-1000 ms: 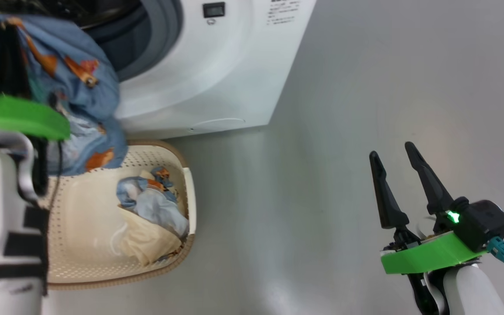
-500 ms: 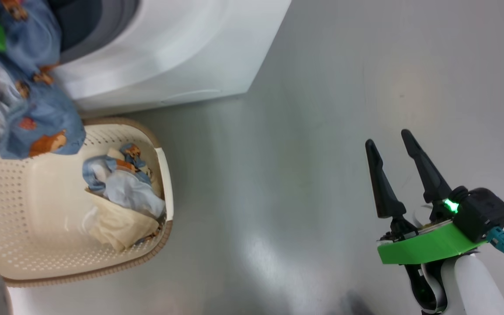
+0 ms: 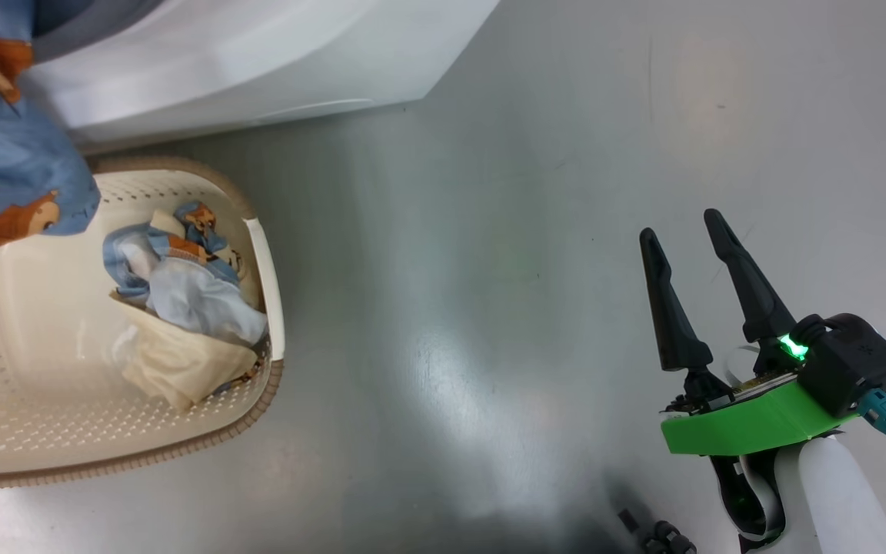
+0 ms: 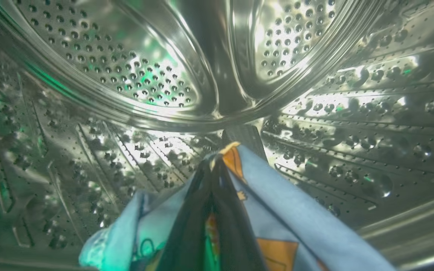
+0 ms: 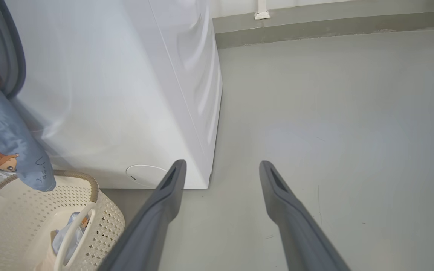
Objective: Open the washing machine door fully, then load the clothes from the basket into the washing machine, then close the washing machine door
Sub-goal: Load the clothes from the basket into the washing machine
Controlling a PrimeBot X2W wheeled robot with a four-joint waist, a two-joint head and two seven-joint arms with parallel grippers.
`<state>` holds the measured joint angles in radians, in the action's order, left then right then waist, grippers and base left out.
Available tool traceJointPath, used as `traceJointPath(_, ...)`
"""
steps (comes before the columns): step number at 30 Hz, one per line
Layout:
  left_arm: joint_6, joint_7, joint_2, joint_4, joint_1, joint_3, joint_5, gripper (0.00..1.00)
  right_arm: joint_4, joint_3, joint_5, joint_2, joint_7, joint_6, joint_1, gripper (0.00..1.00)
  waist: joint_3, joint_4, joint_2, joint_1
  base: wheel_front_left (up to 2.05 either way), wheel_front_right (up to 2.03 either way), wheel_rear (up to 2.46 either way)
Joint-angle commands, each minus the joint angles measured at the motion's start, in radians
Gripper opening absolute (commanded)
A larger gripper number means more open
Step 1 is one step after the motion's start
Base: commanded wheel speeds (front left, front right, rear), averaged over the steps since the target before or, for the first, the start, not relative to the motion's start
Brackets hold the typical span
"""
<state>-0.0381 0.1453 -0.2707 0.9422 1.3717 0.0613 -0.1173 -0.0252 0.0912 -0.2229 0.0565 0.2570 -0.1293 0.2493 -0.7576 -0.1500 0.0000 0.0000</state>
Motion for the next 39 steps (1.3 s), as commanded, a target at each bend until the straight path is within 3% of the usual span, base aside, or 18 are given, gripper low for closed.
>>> traceJointPath(1, 0.011, 0.019, -0.061, -0.018, 0.024, -0.005, 0.012, 0.0, -0.025, 0.031, -0.009, -0.005, 0.005, -0.001, -0.025, 1.0, -0.008, -0.001, 0.0, 0.0, 0.0, 0.0, 0.0)
traceJointPath(8, 0.022, 0.113, -0.095, -0.048, 0.094, 0.024, 0.049, 0.0, -0.03, 0.043, -0.011, -0.005, 0.005, -0.001, -0.028, 1.0, -0.026, -0.008, 0.0, 0.0, 0.0, 0.0, 0.0)
traceJointPath(14, 0.022, 0.116, -0.11, -0.214, 0.098, 0.027, 0.06, 0.0, -0.023, 0.058, -0.013, -0.006, 0.005, -0.001, -0.023, 1.0, -0.041, -0.021, 0.0, 0.0, 0.0, 0.0, 0.0)
traceJointPath(18, 0.019, 0.116, -0.102, -0.179, 0.078, 0.024, 0.048, 0.0, -0.015, 0.06, -0.015, -0.006, 0.005, -0.001, -0.022, 1.0, -0.039, -0.023, 0.0, 0.0, 0.0, 0.0, 0.0)
traceJointPath(19, 0.021, 0.116, -0.099, -0.167, 0.078, 0.023, 0.045, 0.05, -0.014, 0.06, -0.015, -0.006, 0.005, -0.001, -0.022, 1.0, -0.038, -0.023, 0.0, 0.0, 0.0, 0.0, 0.0)
traceJointPath(20, 0.024, 0.116, -0.094, -0.145, 0.074, 0.019, 0.039, 0.36, -0.013, 0.059, -0.015, -0.006, 0.005, -0.001, -0.021, 1.0, -0.036, -0.021, 0.0, 0.0, 0.0, 0.0, 0.0)
traceJointPath(21, 0.024, 0.116, -0.087, -0.124, 0.072, 0.015, 0.031, 1.0, -0.011, 0.059, -0.015, -0.006, 0.005, -0.001, -0.019, 1.0, -0.033, -0.02, 0.0, 0.0, 0.0, 0.0, 0.0)
traceJointPath(27, 0.037, 0.116, -0.064, -0.052, 0.059, 0.004, 0.01, 1.0, -0.01, 0.055, -0.01, -0.006, 0.005, -0.001, -0.01, 1.0, -0.009, -0.003, 0.0, 0.0, 0.0, 0.0, 0.0)
traceJointPath(39, 0.041, 0.116, -0.004, -0.075, -0.053, -0.019, -0.03, 1.0, -0.004, 0.031, -0.007, -0.005, 0.005, -0.001, 0.0, 1.0, 0.06, 0.045, 0.0, 0.0, 0.0, 0.0, 0.0)
